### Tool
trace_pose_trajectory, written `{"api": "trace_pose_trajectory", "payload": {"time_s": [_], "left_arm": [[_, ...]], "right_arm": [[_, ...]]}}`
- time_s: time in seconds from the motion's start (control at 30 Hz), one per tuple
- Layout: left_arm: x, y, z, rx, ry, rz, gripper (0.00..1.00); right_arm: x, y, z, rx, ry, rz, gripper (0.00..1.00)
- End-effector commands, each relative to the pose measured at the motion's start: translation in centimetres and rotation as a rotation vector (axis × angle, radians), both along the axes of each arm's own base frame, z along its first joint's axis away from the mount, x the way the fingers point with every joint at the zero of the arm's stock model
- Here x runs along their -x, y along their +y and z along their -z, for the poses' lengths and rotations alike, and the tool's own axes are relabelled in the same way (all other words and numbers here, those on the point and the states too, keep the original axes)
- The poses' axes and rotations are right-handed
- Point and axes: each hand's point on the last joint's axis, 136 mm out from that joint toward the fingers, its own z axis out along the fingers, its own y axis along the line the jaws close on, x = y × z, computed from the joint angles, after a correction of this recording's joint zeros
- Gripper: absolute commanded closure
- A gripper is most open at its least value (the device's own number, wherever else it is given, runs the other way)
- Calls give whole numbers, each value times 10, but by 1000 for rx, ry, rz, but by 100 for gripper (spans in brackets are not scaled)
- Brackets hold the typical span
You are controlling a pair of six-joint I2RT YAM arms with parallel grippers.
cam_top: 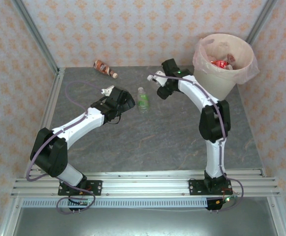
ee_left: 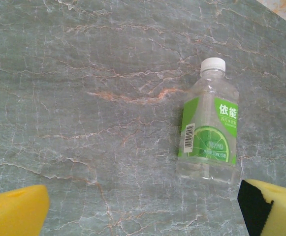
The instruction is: Put the plastic bottles in the bin
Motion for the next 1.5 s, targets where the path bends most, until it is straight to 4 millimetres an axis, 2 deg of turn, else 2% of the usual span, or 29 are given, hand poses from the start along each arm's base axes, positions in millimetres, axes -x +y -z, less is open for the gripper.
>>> {"api": "trace_pose_trajectory", "payload": {"time_s": [0.0, 0.13, 0.43, 0.57, 0.63, 0.7, 0.8, 0.9, 1.03, 1.17, 1.3, 1.47], "left_arm": [[-7, -1, -4, 25, -10, -18, 0], [-10, -5, -4, 37, -12, -12, 0], [-14, -17, -6, 86, -19, 26, 0], [-14, -18, -7, 88, -19, 32, 0], [-14, -20, -7, 98, -20, 42, 0], [-16, -31, -10, 137, -35, 84, 0], [-22, -67, -26, 274, -102, 232, 0], [-23, -80, -38, 293, -137, 287, 0], [-18, -78, -40, 170, -113, 292, 0], [-12, -80, -39, 137, -101, 309, 0], [-11, -77, -36, 127, -97, 301, 0], [-11, -80, -37, 117, -95, 311, 0]], "right_arm": [[-4, -7, -52, -144, -112, 63, 56], [2, -15, -91, -261, -164, 116, 57], [13, -33, -165, -512, -234, 234, 60], [18, -55, -214, -697, -254, 345, 61], [17, -75, -239, -786, -287, 413, 61], [16, -92, -255, -865, -292, 459, 61], [12, -113, -273, -965, -284, 513, 61], [3, -134, -278, -986, -287, 596, 61], [-11, -167, -271, -899, -312, 759, 61], [-19, -204, -265, -769, -358, 879, 60], [-29, -229, -261, -814, -341, 922, 60], [-47, -255, -238, -799, -289, 936, 59]]}}
